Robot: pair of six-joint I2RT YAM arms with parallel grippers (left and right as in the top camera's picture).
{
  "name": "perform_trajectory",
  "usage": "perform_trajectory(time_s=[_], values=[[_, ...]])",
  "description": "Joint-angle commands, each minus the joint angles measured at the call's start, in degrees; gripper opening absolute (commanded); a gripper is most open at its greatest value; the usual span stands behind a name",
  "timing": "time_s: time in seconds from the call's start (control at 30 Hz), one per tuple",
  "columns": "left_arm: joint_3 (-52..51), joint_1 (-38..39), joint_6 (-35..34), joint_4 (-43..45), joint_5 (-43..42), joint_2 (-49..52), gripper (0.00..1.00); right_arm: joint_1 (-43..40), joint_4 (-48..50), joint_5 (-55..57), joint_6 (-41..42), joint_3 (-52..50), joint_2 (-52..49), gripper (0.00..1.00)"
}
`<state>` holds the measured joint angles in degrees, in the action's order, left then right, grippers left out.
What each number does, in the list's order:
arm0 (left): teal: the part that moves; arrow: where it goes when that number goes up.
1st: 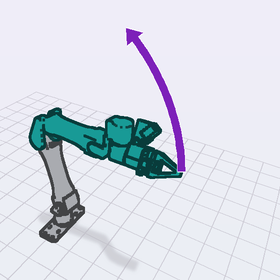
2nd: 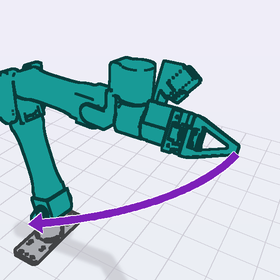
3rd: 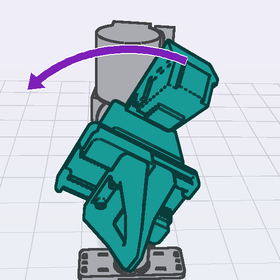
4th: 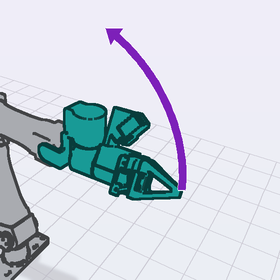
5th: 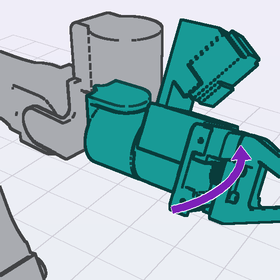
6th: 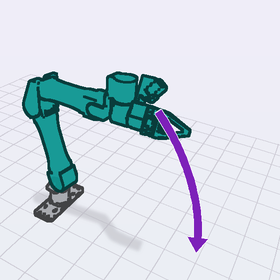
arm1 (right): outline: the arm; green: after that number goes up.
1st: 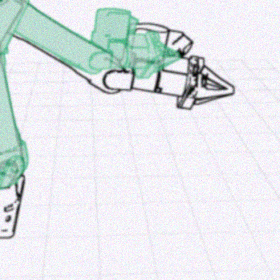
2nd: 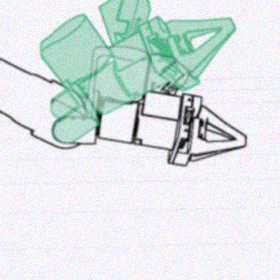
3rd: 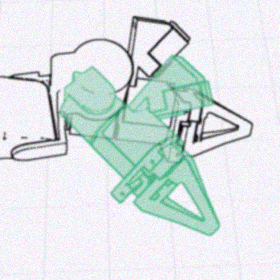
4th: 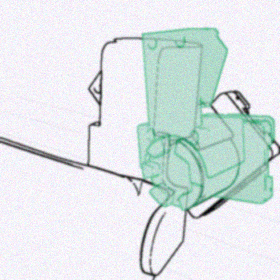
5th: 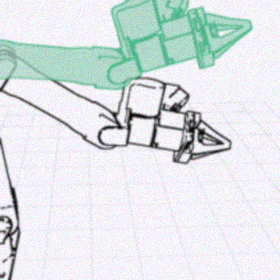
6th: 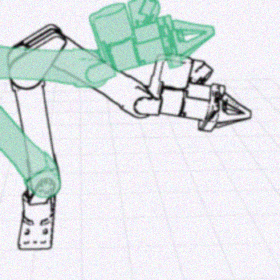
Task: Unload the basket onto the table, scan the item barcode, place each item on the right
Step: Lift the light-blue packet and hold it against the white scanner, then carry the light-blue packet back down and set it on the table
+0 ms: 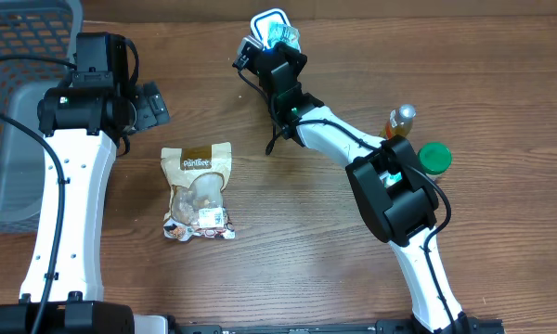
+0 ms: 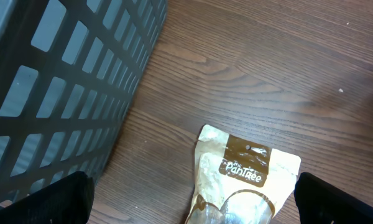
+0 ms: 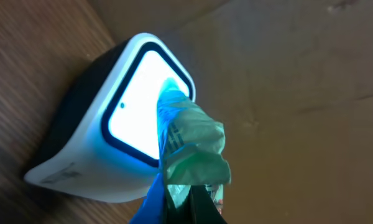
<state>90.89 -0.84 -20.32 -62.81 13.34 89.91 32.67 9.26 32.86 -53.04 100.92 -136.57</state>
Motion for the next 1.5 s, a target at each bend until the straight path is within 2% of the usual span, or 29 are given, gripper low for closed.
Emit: perform_trajectory(time_s=[0.0, 0.73, 0.93, 1.1, 1.27, 1.47], values=[[0.24, 0.11, 1.51, 0.02, 0.55, -0.20, 1.00, 0.26, -1.07, -3.23, 5.29, 1.25, -0.39, 0.04], [0.24, 0.11, 1.51, 0.02, 0.55, -0.20, 0.99, 0.26, -0.63, -2.69, 5.31, 1.27, -0.35, 0.04], [0.24, 0.11, 1.49, 0.02, 0.55, -0.20, 1.00, 0.44, -0.90, -0.57, 5.81, 1.27, 2.97, 0.04], [0.24, 0.11, 1.51, 0.02, 0.55, -0.20, 1.00, 0.66, -4.63, -0.85, 14.36, 1.27, 9.29, 0.04], [0.24, 0.11, 1.49, 0.02, 0.55, -0.20, 0.99, 0.37, -14.14, -1.22, 26.49, 1.27, 16.72, 0.04], [0.24, 0.11, 1.49, 0.02, 0.55, -0.20, 1.00, -0.81, -33.97, -7.26, 41.83, 1.27, 23.21, 0.04]])
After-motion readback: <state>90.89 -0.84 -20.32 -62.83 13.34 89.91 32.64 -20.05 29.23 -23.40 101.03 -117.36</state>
